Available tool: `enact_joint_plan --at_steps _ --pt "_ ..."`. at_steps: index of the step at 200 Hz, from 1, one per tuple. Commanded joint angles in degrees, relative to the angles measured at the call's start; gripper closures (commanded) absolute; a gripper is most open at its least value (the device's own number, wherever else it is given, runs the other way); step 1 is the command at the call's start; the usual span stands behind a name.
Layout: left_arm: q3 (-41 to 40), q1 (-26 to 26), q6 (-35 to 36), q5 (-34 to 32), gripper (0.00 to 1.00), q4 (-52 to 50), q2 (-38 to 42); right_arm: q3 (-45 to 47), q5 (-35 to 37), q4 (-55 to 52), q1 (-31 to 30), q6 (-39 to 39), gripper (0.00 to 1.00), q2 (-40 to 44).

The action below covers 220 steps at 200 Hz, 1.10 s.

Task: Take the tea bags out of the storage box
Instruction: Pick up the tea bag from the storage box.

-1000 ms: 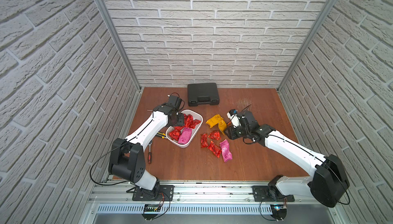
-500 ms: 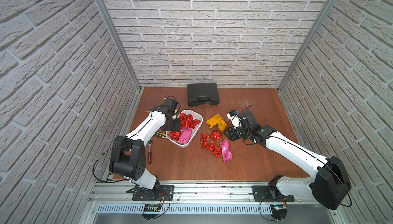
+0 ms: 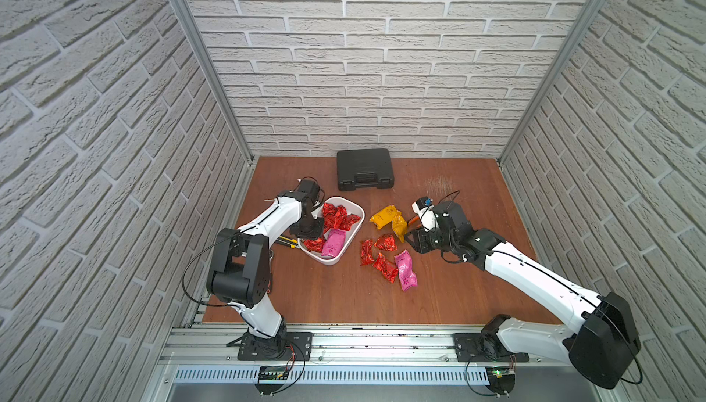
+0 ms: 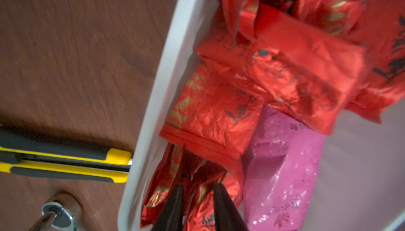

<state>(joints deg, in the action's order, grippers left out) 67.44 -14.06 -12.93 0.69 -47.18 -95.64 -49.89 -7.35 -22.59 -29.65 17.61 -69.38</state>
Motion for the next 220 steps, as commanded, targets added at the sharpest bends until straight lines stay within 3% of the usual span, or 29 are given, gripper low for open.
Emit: enact_joint_plan --at_steps 1,35,75,92,130,182,220 --pt "0.9 0.3 0.5 0.8 0.83 -1.7 3.7 0.7 0.8 1.1 -0.3 0.2 0.54 1.2" --pt "0.5 0.3 0.3 0.8 0.95 -2.5 7.2 0.3 0.6 0.7 -0.3 -0.2 0.54 1.8" --pt "2.5 -0.7 0.6 -4.4 1.00 -4.6 11.8 -0.7 0.4 0.2 -0.3 -1.1 0.54 2.0" --pt "4.3 -1.7 1.0 -3.7 1.00 -4.8 13.9 -1.3 -2.3 1.6 -0.3 -2.3 0.53 2.0" --pt "4.8 -7.6 8.1 2.5 1.00 3.1 20.1 -3.1 -9.7 8.0 -0.4 -6.1 0.52 0.8" --pt "-1.9 -17.6 28.0 17.3 1.00 16.1 25.9 -10.2 -23.1 7.9 -1.3 -11.6 0.45 -4.5" --pt "-4.4 -20.6 32.8 27.3 1.00 20.8 25.5 -11.5 -30.3 7.0 -2.5 -13.7 0.43 -6.1"
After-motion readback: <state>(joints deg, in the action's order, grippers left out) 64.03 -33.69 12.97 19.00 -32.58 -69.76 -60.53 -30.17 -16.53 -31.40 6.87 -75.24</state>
